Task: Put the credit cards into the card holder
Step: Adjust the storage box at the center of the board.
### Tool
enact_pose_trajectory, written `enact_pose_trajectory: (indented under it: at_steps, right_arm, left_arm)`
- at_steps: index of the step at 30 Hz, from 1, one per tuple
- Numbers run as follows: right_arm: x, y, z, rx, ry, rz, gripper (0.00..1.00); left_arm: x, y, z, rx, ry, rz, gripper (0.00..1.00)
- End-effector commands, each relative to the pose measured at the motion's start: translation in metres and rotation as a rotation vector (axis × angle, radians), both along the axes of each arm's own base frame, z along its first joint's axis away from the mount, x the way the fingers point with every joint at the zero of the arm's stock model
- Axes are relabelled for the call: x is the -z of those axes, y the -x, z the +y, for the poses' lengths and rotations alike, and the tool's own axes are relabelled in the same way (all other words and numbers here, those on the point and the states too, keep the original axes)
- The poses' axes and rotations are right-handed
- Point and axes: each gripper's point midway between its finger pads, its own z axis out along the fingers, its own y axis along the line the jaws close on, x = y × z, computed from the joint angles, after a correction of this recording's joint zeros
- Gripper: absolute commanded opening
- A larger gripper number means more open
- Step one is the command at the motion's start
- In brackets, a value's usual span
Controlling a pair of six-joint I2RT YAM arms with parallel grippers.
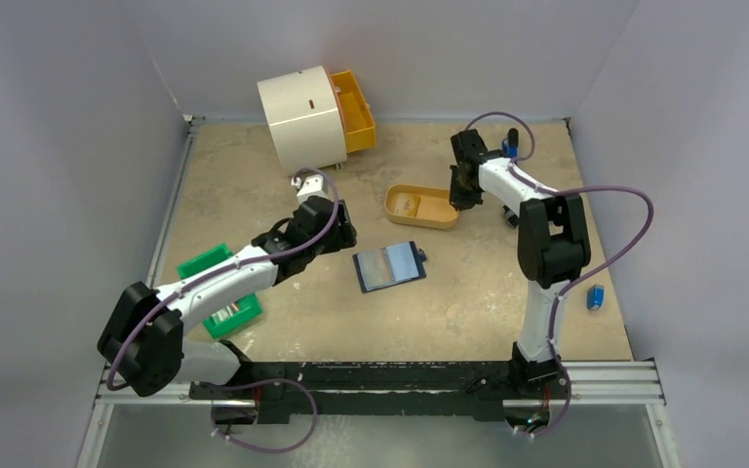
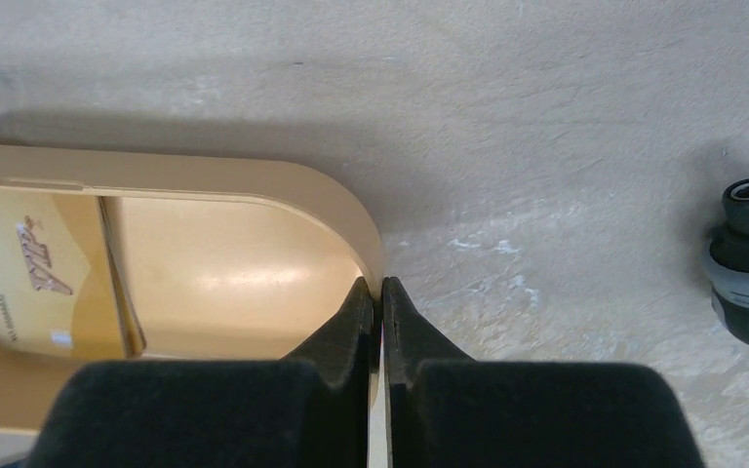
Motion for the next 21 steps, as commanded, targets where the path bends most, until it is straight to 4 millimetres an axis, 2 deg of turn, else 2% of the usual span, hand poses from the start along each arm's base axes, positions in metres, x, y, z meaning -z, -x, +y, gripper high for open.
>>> enact_pose_trajectory:
  at_steps: [1,5,6,8,11,12,14,17,21]
  right_arm:
    - [-0.015,-0.01,-0.011,-0.03,0.076,-0.023,0.02]
    - [-0.01,-0.011,-0.018,-0.039,0.126,-0.009,0.02]
    - [-0.011,-0.012,-0.019,-0.04,0.13,-0.013,0.05]
    - [-0.016,-0.013,-0.02,-0.038,0.133,-0.023,0.21]
    - [-0.036,-0.017,-0.019,-0.021,0.119,-0.08,0.47]
    - [-0.044,-0.018,-0.019,-0.015,0.111,-0.1,0.52]
    - [-0.06,-0.02,-0.015,-0.011,0.081,-0.141,0.57]
    - [-0.081,-0.018,0.008,-0.024,-0.017,-0.217,0.58]
    - [-0.1,-0.009,0.075,-0.141,-0.223,-0.347,0.58]
  left_arm:
    - [-0.013,-0.001,-0.003,-0.002,0.05,-0.034,0.63]
    - [-0.011,-0.002,-0.004,0.001,0.044,-0.032,0.62]
    - [-0.01,-0.001,-0.004,0.002,0.044,-0.03,0.62]
    - [-0.01,-0.002,-0.004,0.002,0.044,-0.03,0.62]
    - [-0.011,-0.002,-0.005,0.007,0.049,-0.032,0.62]
    - [-0.011,-0.001,-0.006,0.009,0.052,-0.033,0.62]
    - [-0.012,-0.001,-0.006,0.011,0.058,-0.034,0.62]
    - [-0.013,0.0,-0.006,0.01,0.063,-0.035,0.62]
    - [-0.011,0.001,-0.005,0.005,0.068,-0.037,0.62]
